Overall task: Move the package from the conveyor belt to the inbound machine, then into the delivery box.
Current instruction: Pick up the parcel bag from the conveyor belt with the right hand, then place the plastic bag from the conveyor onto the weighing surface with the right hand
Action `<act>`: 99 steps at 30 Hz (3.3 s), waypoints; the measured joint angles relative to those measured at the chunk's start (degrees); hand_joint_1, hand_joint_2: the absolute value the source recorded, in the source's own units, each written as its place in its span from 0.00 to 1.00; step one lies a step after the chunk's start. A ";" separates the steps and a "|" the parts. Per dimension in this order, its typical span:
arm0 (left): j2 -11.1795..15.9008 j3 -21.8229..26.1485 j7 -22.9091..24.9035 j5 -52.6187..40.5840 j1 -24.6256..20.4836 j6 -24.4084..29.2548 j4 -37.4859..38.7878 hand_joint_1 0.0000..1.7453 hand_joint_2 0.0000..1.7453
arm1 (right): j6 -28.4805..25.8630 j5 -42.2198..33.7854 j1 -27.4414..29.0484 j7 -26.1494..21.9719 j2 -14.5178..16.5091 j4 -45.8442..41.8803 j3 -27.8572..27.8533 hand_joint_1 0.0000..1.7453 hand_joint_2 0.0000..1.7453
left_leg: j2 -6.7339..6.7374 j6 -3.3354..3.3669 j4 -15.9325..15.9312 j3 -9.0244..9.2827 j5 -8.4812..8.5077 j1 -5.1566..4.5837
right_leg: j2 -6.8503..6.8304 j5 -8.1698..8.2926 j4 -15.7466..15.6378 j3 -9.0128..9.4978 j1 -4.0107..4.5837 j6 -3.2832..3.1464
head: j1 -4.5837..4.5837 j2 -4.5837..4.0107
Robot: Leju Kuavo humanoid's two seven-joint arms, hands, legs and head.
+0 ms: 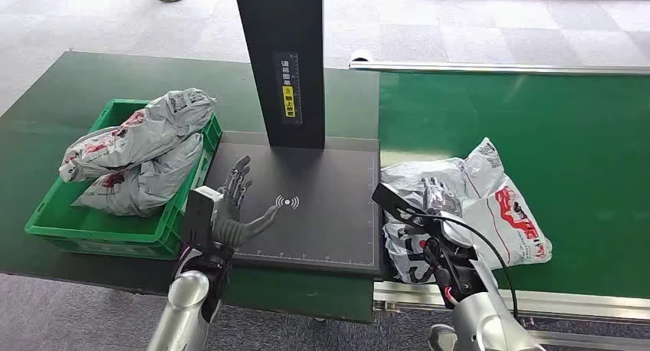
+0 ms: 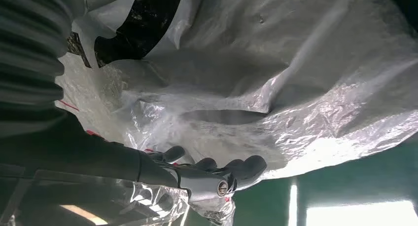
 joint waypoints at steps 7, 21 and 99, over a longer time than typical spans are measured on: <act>-0.11 0.03 0.16 -0.08 0.19 0.00 0.02 0.00 1.00 | 0.31 -0.08 0.23 0.09 -0.02 0.14 -0.86 1.00 1.00 | 0.00 0.00 0.00 0.00 0.00 0.00 | 0.00 0.00 0.00 0.00 0.00 0.00 | 0.00 0.00; -0.38 0.03 0.61 -0.36 0.82 -0.09 0.01 0.00 1.00 | 2.44 -1.49 0.76 -0.89 0.04 -0.22 -1.41 1.00 1.00 | 0.00 0.00 0.00 0.00 0.00 0.00 | 0.00 0.00 0.00 0.00 0.00 0.00 | 0.01 0.00; -1.40 -0.61 -20.74 14.29 -3.52 25.40 -4.50 0.00 1.00 | 21.55 -68.81 -9.39 -38.37 13.47 10.93 -0.17 0.00 1.00 | 0.03 -0.01 -0.01 -0.01 0.01 0.01 | 0.01 0.00 0.01 -0.03 0.01 0.00 | 0.02 0.00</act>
